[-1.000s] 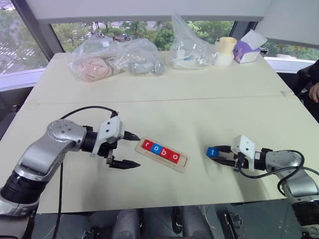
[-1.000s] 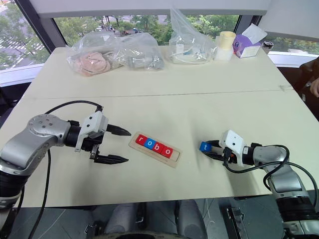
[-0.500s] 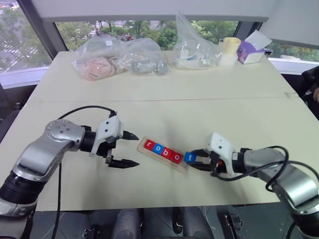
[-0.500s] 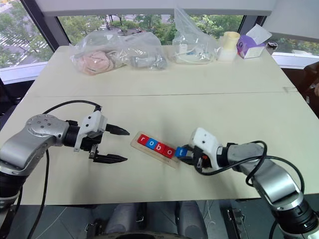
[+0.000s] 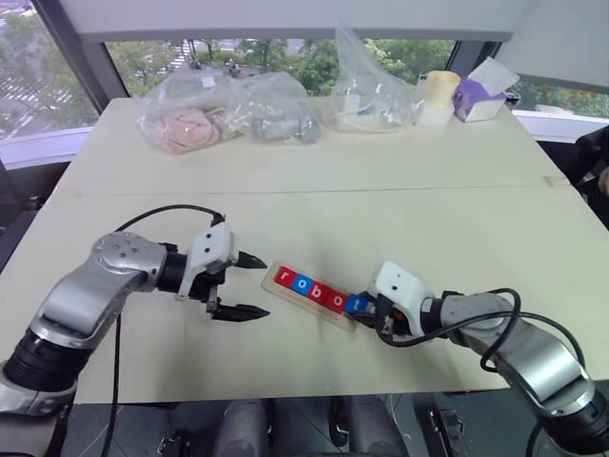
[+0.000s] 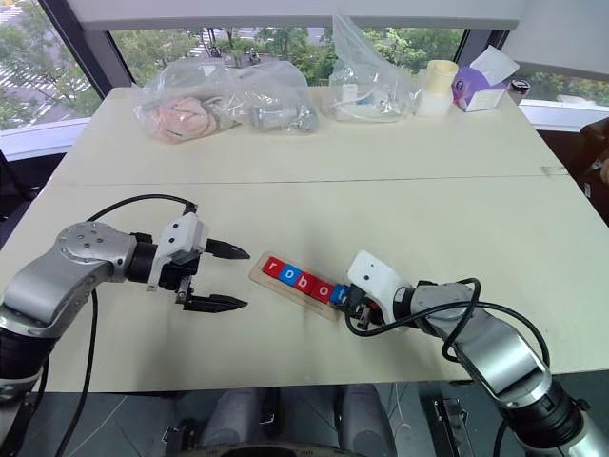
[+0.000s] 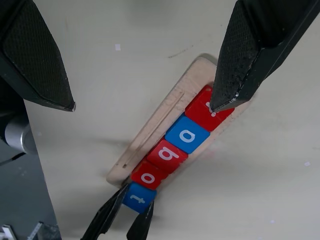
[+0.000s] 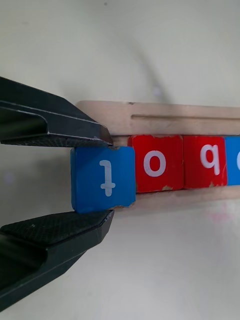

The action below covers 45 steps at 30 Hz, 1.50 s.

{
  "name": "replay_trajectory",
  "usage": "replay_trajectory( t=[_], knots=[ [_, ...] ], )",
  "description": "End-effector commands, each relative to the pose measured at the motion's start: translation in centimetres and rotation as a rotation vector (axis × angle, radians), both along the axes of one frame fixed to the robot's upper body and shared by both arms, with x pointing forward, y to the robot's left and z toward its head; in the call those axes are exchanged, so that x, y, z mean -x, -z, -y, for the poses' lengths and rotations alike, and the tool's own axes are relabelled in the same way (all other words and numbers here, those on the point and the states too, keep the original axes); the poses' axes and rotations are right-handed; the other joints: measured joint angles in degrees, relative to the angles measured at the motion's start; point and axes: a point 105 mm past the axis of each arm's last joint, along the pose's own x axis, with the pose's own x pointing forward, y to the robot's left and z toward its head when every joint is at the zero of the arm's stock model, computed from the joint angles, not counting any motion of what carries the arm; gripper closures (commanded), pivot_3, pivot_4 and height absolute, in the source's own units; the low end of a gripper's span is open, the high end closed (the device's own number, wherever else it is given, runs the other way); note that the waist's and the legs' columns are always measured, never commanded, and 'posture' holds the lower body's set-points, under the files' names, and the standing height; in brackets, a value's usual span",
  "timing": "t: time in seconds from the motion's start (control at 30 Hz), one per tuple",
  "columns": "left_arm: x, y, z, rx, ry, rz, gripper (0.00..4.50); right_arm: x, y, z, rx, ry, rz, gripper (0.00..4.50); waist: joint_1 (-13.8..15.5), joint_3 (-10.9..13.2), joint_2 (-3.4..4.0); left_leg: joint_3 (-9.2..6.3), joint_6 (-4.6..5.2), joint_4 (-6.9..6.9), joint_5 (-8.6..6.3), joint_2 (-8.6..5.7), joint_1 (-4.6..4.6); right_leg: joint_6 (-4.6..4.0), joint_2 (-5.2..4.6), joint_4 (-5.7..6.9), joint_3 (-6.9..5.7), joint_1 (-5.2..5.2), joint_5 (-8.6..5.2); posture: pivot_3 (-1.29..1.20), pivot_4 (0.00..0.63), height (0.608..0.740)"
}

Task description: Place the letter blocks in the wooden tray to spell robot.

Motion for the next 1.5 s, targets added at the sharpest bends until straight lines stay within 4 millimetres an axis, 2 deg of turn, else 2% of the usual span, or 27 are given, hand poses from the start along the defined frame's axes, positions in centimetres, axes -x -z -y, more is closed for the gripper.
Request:
replay_trajectory(
  t=[0.03, 0.6, 0.77, 0.8, 0.83, 0.97, 1.07, 1.13, 1.23, 1.33, 1.5],
  knots=[
    [0.3, -0.6, 0.2, 0.009, 0.015, 0.026, 0.0, 0.3, -0.6, -1.0, -0.02, -0.036, 0.021, 3.34, 0.0, 0.0, 0.0, 0.0, 0.0, 0.0, 0.0, 0.0, 0.0, 0.0, 0.0, 0.0, 0.0, 0.0, 0.0, 0.0, 0.15, 0.739],
    [0.2, -0.2, 0.2, 0.012, -0.007, 0.03, 0.0, 0.0, -0.6, -1.8, -0.038, -0.031, 0.027, 3.34, 0.0, 0.0, -0.01, 0.0, 0.0, 0.0, 0.0, 0.0, 0.0, 0.0, 0.0, 0.01, 0.0, 0.0, 0.0, 0.0, 0.15, 0.739],
    [0.1, -0.1, 0.1, 0.013, -0.015, 0.03, 0.0, -0.4, -1.3, -1.8, -0.056, -0.012, 0.055, 0.7, -0.01, 0.0, -0.01, 0.0, 0.0, 0.0, 0.0, 0.0, 0.0, 0.0, 0.0, 0.01, 0.0, 0.0, 0.0, 0.0, 0.15, 0.739],
    [0.1, -0.1, 0.1, 0.013, -0.016, 0.029, 0.0, -0.7, -1.6, -1.8, -0.065, -0.003, 0.069, 0.26, -0.01, 0.0, -0.01, 0.0, 0.0, 0.01, 0.0, 0.0, 0.0, 0.0, 0.0, 0.01, 0.0, 0.0, 0.0, 0.0, 0.15, 0.739],
    [0.1, -0.1, 0.1, 0.013, -0.017, 0.029, 0.0, -0.9, -2.1, -1.9, -0.081, 0.003, 0.085, 0.03, -0.01, 0.0, -0.01, 0.0, 0.0, 0.0, 0.0, 0.0, 0.0, 0.0, 0.0, 0.02, 0.0, 0.0, 0.0, 0.0, 0.15, 0.739],
    [-0.3, -0.1, -0.2, 0.012, -0.027, 0.03, 0.0, -3.1, -5.9, -1.2, -0.237, 0.075, 0.173, 0.03, -0.05, 0.0, -0.01, 0.0, 0.0, 0.01, 0.0, 0.0, 0.01, 0.0, 0.01, 0.04, 0.0, 0.0, 0.01, 0.0, 0.15, 0.739],
    [-0.4, -0.2, -0.2, 0.013, -0.031, 0.032, 0.0, -3.5, -6.9, -0.5, -0.295, 0.104, 0.184, 0.03, 0.14, 0.0, -0.01, 0.0, 0.0, 0.0, 0.0, 0.0, 0.0, 0.0, 0.02, 0.05, 0.0, 0.0, 0.01, 0.0, 0.15, 0.739],
    [-0.5, -0.3, -0.4, 0.015, -0.035, 0.032, 0.0, -3.1, -6.0, 1.1, -0.203, 0.094, 0.196, 0.03, 0.21, 0.0, -0.01, 0.04, 0.0, -0.01, 0.0, -0.01, -0.02, -0.06, 0.02, 0.04, -0.01, 0.02, 0.04, 0.0, 0.15, 0.739],
    [-0.6, -0.2, -0.7, 0.011, -0.045, 0.027, 0.0, -0.8, -3.2, 2.9, -0.027, 0.012, 0.16, 0.03, 0.54, -0.01, -0.03, 0.04, 0.01, -0.04, 0.0, -0.22, -0.13, -0.01, -0.13, -0.02, -0.01, 0.02, -0.01, 0.0, 0.15, 0.739],
    [-0.5, 0.0, -0.8, 0.008, -0.046, 0.022, 0.0, 0.4, -1.9, 3.3, 0.005, -0.004, 0.131, 0.03, -0.23, 0.0, -0.08, 0.08, 0.03, -0.02, -0.01, -0.29, -0.16, 0.03, -0.23, -0.03, 0.0, 0.01, -0.02, 0.0, 0.15, 0.739],
    [-0.5, -0.1, -0.6, 0.011, -0.036, 0.015, 0.0, 0.1, -1.3, 2.8, -0.027, 0.035, 0.15, 0.03, -0.44, 0.01, -0.1, -0.1, 0.03, 0.05, -0.01, -0.26, 0.07, 0.13, -0.12, 0.08, 0.01, 0.08, -0.04, 0.0, 0.15, 0.739]
  ],
)
